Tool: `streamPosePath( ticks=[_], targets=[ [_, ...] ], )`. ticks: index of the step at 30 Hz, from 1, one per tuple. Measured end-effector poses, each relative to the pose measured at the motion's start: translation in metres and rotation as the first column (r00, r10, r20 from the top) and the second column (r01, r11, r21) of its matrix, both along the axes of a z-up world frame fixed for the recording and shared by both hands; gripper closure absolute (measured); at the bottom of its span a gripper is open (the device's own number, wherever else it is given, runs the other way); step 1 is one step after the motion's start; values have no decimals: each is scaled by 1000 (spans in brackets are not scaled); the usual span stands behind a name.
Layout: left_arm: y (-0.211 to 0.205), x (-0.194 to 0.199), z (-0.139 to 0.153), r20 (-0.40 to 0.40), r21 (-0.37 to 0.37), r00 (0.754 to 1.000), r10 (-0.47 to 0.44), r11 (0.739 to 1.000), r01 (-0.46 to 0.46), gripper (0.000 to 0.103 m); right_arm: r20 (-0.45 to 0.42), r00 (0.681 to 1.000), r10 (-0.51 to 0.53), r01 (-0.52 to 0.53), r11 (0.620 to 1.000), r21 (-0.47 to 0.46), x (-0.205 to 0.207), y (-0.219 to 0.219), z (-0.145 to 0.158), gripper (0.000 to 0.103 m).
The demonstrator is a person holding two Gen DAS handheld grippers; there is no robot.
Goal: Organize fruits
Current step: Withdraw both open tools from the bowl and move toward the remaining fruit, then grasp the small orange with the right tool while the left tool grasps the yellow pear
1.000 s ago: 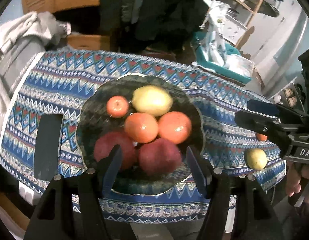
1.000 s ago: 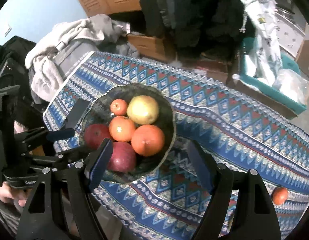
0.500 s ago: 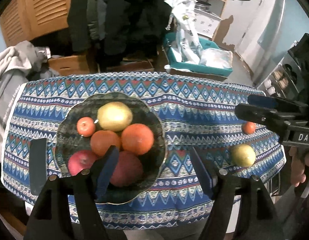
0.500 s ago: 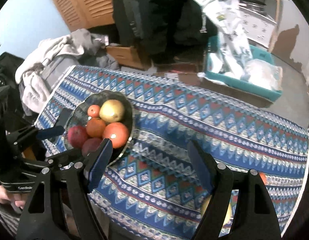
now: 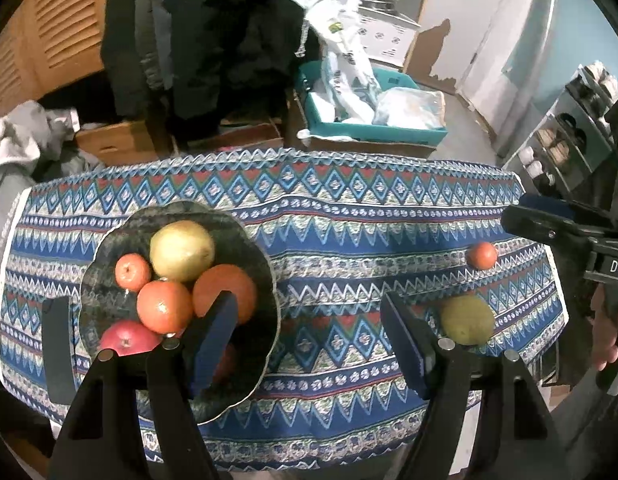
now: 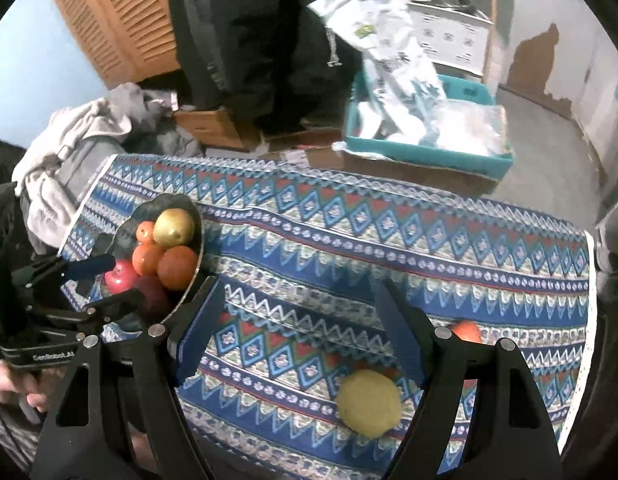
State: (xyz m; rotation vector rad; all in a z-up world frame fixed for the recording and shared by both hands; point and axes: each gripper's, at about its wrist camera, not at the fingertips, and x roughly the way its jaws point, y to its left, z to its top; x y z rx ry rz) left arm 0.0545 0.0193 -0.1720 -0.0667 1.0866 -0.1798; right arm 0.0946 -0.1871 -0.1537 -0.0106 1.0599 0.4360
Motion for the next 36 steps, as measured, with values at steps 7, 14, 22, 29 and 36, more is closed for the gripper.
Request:
streamPosePath(
  ticks=[7, 14, 22, 29, 36],
  targets=[
    [-31, 14, 3, 10, 19, 998, -55, 998, 55, 28, -9, 998, -59, 59, 998, -25, 1, -38, -6, 25],
    [-57, 28, -4, -11, 37, 995, -94, 995, 95, 27, -41, 993, -109, 107, 993, -47, 3, -72, -21, 25],
    [-79, 46, -24, -58, 38, 992, -115, 992, 118, 28, -73, 986, -152, 149, 987, -53, 6, -100, -40, 25],
    [-99, 64, -47, -95, 53, 985, -144, 987, 150, 27, -133, 968, -213, 202, 975, -91, 20, -124, -74, 24],
    [-111, 81, -70, -140, 44, 978, -156, 986, 164, 27, -195, 955, -223, 202, 972, -122, 30, -136, -115, 24]
  ],
)
